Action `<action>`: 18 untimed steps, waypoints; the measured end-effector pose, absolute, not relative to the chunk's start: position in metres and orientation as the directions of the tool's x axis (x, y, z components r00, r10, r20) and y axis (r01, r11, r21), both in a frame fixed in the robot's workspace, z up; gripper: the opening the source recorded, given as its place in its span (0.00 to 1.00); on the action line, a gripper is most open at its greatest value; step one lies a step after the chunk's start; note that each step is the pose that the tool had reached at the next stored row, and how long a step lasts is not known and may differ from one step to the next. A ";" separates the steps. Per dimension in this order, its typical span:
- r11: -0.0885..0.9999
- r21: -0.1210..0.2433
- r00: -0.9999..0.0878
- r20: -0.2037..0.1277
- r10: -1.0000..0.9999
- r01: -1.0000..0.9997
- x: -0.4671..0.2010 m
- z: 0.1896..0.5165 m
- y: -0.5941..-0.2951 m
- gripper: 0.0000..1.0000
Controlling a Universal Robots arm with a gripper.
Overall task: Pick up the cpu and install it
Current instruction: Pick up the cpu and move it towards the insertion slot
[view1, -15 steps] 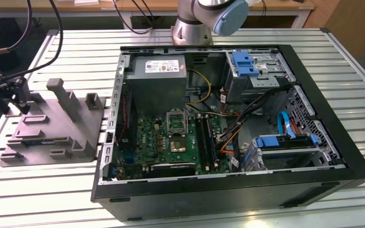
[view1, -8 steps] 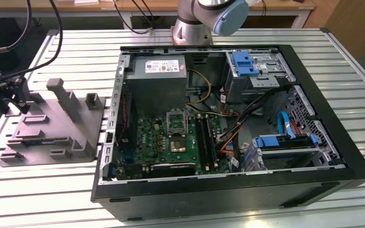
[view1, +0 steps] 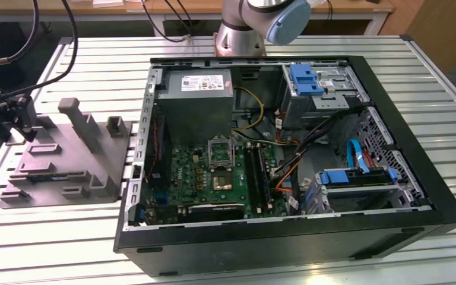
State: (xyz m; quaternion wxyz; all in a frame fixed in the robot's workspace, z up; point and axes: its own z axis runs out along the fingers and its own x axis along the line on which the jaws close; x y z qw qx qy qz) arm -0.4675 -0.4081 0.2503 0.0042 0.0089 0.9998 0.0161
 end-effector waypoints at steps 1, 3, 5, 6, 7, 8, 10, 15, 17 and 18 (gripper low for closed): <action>0.999 0.032 -1.000 -0.008 0.018 0.018 -0.468 0.251 -0.408 0.47; 0.999 0.032 -1.000 -0.008 0.018 0.018 -0.468 0.251 -0.408 0.47; 0.999 0.032 -1.000 -0.008 0.018 0.018 -0.468 0.252 -0.408 0.47; 0.999 0.032 -1.000 -0.008 0.018 0.018 -0.468 0.252 -0.408 0.47; 0.999 0.032 -1.000 -0.008 0.018 0.018 -0.468 0.253 -0.408 0.47; 0.999 0.032 -1.000 -0.008 0.018 0.018 -0.468 0.253 -0.408 0.47; 0.999 0.032 -1.000 -0.008 0.018 0.018 -0.468 0.254 -0.408 0.47; 0.999 0.032 -1.000 -0.008 0.018 0.018 -0.468 0.256 -0.408 0.47; 0.999 0.032 -1.000 -0.008 0.018 0.018 -0.468 0.256 -0.408 0.47; 0.999 0.032 -1.000 -0.008 0.018 0.018 -0.468 0.257 -0.408 0.47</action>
